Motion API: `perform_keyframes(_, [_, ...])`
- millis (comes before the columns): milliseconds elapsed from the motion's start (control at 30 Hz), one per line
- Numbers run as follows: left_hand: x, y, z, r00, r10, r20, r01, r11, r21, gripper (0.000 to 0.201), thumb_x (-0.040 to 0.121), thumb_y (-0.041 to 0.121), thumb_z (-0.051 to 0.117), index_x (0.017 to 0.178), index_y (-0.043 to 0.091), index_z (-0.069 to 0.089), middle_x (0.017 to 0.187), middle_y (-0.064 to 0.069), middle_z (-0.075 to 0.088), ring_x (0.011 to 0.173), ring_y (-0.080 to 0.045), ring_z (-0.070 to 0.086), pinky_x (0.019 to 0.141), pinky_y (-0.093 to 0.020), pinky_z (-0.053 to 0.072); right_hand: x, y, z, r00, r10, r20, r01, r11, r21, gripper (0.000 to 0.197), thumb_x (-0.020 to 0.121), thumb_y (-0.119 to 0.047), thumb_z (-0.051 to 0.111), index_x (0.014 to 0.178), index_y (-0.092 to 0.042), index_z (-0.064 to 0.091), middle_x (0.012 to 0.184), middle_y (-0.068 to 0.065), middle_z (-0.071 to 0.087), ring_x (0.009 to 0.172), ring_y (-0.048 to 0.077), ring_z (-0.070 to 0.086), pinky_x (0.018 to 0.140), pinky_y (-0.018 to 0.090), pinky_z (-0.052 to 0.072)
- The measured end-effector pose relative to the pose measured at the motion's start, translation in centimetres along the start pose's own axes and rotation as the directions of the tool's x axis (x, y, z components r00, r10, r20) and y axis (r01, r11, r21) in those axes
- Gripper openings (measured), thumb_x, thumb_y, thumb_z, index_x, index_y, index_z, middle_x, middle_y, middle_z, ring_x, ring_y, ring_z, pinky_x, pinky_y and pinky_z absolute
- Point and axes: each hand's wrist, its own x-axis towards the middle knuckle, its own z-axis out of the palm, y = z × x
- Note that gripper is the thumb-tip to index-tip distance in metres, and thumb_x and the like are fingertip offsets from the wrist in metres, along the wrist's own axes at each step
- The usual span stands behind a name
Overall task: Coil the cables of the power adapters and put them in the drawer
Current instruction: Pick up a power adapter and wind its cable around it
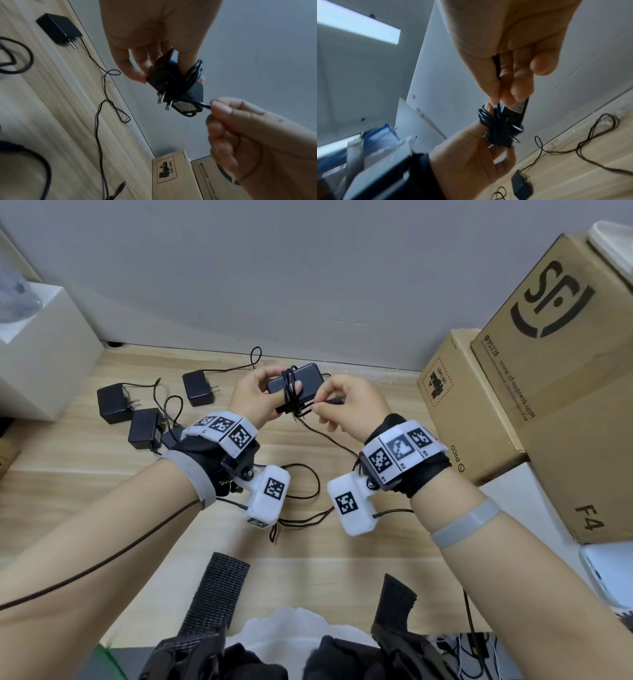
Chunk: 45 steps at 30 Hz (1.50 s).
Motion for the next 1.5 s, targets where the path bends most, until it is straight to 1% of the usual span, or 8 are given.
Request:
perform_keyframes(200, [-0.5, -0.3, 0.6, 0.999, -0.037, 0.035, 0.037, 0.999, -0.008, 0.026, 0.084, 0.017, 0.066, 0.106, 0.027, 0.059, 0.085, 0.007, 0.060, 0.079, -0.013, 0.057, 0.066, -0.024, 0.049, 0.7, 0.4, 0.1, 0.998, -0.006, -0.060, 0.021, 0.964, 0.266, 0.023, 0.081, 0.000, 0.065, 0.073, -0.021, 0.058, 0.067, 0.000, 0.061, 0.054, 0.003, 0.060, 0.052, 0.015, 0.048])
perform_keyframes(333, [-0.5, -0.1, 0.5, 0.994, -0.075, 0.078, 0.079, 0.996, -0.046, 0.035, 0.086, 0.014, 0.063, 0.119, 0.025, 0.058, 0.096, 0.003, 0.061, 0.083, -0.017, 0.060, 0.070, -0.027, 0.054, 0.9, 0.8, 0.3, 0.997, 0.030, -0.068, -0.012, 0.967, 0.255, 0.023, 0.088, -0.004, 0.056, 0.075, -0.024, 0.054, 0.070, -0.004, 0.064, 0.056, 0.000, 0.062, 0.052, 0.015, 0.045])
perform_keyframes(533, [-0.6, -0.4, 0.6, 0.974, -0.077, 0.213, 0.091, 0.994, -0.054, 0.035, 0.090, 0.003, 0.054, 0.118, 0.024, 0.058, 0.103, -0.003, 0.061, 0.087, -0.017, 0.062, 0.073, -0.028, 0.057, 1.2, 0.8, 0.3, 0.985, 0.091, -0.150, -0.060, 0.979, 0.197, 0.018, 0.089, -0.011, 0.057, 0.089, -0.022, 0.044, 0.063, 0.000, 0.062, 0.055, 0.016, 0.059, 0.053, 0.027, 0.047])
perform_keyframes(967, [-0.5, -0.6, 1.4, 0.986, -0.078, 0.147, 0.093, 0.991, -0.096, 0.032, 0.092, 0.002, 0.051, 0.121, 0.013, 0.055, 0.108, -0.008, 0.057, 0.081, -0.017, 0.062, 0.071, -0.032, 0.058, 1.6, 0.2, 0.3, 0.969, 0.142, -0.201, -0.138, 0.990, 0.034, 0.015, 0.081, -0.012, 0.058, 0.071, -0.021, 0.052, 0.056, 0.001, 0.059, 0.051, 0.023, 0.059, 0.061, 0.042, 0.058])
perform_keyframes(1133, [-0.5, -0.8, 1.6, 0.996, -0.053, 0.069, 0.055, 0.998, -0.030, 0.031, 0.089, 0.000, 0.055, 0.117, 0.013, 0.052, 0.115, -0.007, 0.048, 0.088, -0.021, 0.060, 0.064, -0.034, 0.059, 1.6, 0.3, 0.3, 0.986, 0.120, -0.114, -0.128, 0.989, -0.069, 0.018, 0.082, -0.013, 0.062, 0.069, -0.025, 0.057, 0.058, 0.001, 0.060, 0.056, 0.023, 0.059, 0.064, 0.043, 0.058])
perform_keyframes(1233, [-0.5, -0.9, 1.4, 1.000, -0.015, 0.006, 0.015, 1.000, 0.020, 0.029, 0.085, -0.001, 0.059, 0.095, 0.023, 0.045, 0.114, -0.006, 0.041, 0.100, -0.026, 0.054, 0.066, -0.040, 0.059, 1.7, 0.3, 0.3, 0.994, 0.087, -0.071, -0.096, 0.985, -0.144, 0.018, 0.085, -0.014, 0.060, 0.077, -0.030, 0.061, 0.067, -0.003, 0.062, 0.068, 0.019, 0.061, 0.071, 0.039, 0.055])
perform_keyframes(1400, [-0.7, -0.7, 1.1, 0.999, 0.043, 0.019, -0.044, 0.997, 0.069, 0.032, 0.087, -0.001, 0.057, 0.084, 0.026, 0.041, 0.106, -0.002, 0.047, 0.083, -0.022, 0.060, 0.067, -0.040, 0.059, 1.8, 0.4, 0.6, 0.995, 0.076, -0.063, -0.087, 0.977, -0.195, 0.023, 0.087, -0.008, 0.057, 0.100, -0.021, 0.070, 0.081, -0.002, 0.066, 0.072, 0.015, 0.058, 0.081, 0.034, 0.053])
perform_keyframes(1500, [-0.8, -0.7, 1.2, 0.996, 0.065, 0.057, -0.070, 0.992, 0.100, 0.030, 0.087, 0.000, 0.057, 0.084, 0.027, 0.044, 0.094, 0.005, 0.052, 0.076, -0.018, 0.060, 0.066, -0.038, 0.059, 1.9, 0.4, 0.8, 0.987, 0.079, -0.138, -0.104, 0.978, -0.181, 0.019, 0.083, -0.006, 0.063, 0.096, -0.016, 0.073, 0.088, 0.005, 0.071, 0.073, 0.015, 0.060, 0.083, 0.032, 0.054])
